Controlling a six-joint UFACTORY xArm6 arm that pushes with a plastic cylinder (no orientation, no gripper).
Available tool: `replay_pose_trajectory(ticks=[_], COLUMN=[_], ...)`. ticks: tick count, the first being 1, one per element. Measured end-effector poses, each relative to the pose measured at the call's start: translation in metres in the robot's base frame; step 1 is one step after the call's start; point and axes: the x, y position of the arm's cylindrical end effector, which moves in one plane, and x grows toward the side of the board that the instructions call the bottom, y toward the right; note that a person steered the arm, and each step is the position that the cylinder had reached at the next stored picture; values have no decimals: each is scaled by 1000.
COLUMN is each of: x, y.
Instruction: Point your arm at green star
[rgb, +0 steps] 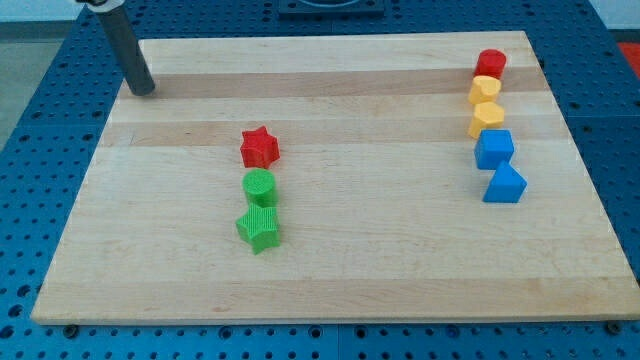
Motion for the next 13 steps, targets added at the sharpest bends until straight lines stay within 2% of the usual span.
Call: replay_pose_trajectory(ticks=[5, 6, 8, 10, 11, 13], x=[72, 75, 79, 139, 139, 200], y=[-9, -9, 55, 41, 41, 71])
